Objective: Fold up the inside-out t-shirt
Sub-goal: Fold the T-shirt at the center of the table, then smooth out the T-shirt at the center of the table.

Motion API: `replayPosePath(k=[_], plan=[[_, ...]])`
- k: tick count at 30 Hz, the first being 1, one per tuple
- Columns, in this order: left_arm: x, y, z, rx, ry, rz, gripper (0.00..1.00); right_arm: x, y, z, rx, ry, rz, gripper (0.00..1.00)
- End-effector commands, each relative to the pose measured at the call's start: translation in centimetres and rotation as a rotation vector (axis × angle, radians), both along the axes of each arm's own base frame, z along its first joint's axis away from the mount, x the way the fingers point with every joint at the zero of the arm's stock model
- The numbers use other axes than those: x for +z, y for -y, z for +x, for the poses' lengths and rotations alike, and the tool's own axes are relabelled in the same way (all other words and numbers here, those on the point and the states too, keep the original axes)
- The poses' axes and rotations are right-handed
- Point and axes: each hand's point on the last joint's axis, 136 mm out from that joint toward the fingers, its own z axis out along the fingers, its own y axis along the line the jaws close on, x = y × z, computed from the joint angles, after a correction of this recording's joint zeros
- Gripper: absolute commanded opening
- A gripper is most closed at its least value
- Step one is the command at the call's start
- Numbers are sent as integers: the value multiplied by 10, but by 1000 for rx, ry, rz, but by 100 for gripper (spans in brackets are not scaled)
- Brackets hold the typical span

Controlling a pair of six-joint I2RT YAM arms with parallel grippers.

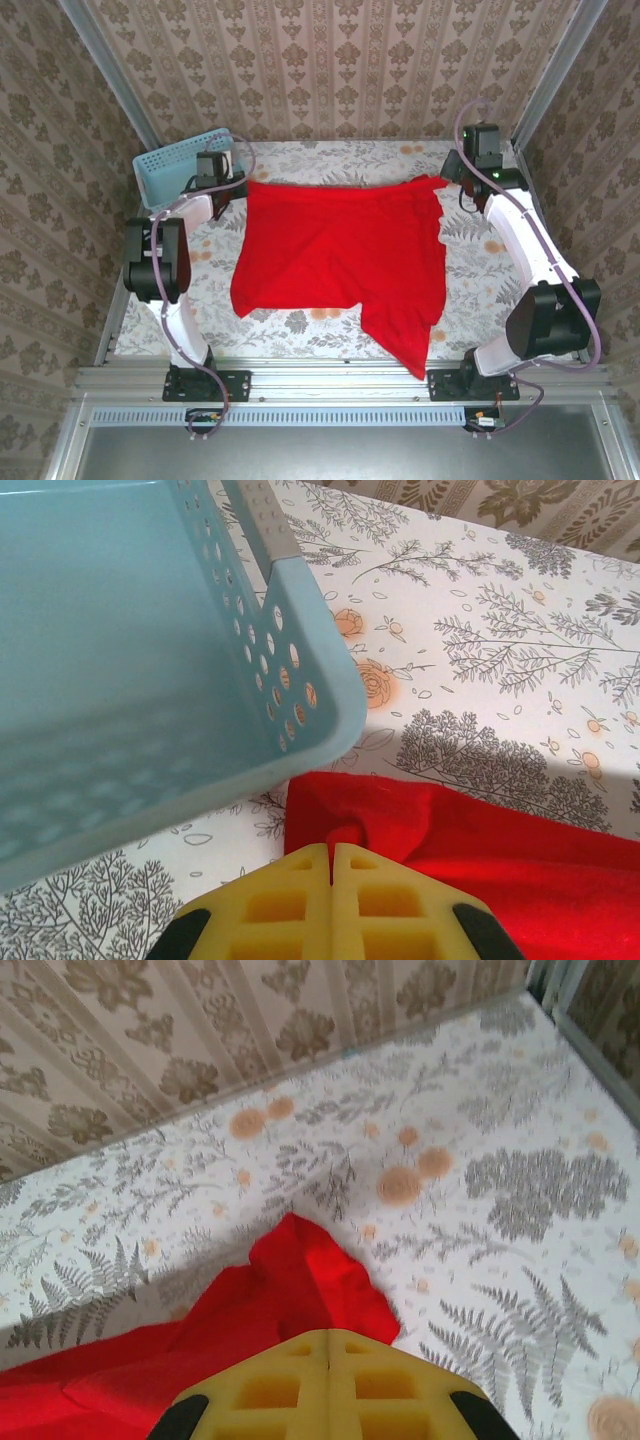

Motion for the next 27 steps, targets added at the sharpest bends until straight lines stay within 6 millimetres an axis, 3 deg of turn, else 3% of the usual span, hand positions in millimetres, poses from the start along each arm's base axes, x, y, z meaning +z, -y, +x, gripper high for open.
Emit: replayPosePath(k=[1,4,12,17,18,19,21,23,27], plan=[[16,-2,-5,26,37,-49,0,-29,-9,-31,-36,-91,90,0],[4,-8,-17,68,7,-62,0,-57,-12,-53,-57,-164,121,0],[-35,-17,-51,165,-122,-163,0,-105,-11,-116,-135,-246,203,0],[-56,-21,-73,223,-185,-193,0,-139,-22,-138,-139,-291,284,0],[-58,-22,-76,229,-192,-198,5,-145,-24,-140,-136,-305,294,3],[-59,-22,-77,228,-199,-202,13,-149,-26,-142,-129,-320,300,13],[-57,-22,-80,228,-219,-204,29,-146,-26,-138,-123,-315,293,36],[-41,-24,-80,233,-205,-182,39,-129,-22,-127,-114,-281,259,50],[3,-13,-75,202,-130,-104,50,-91,-22,-87,-69,-199,211,56]])
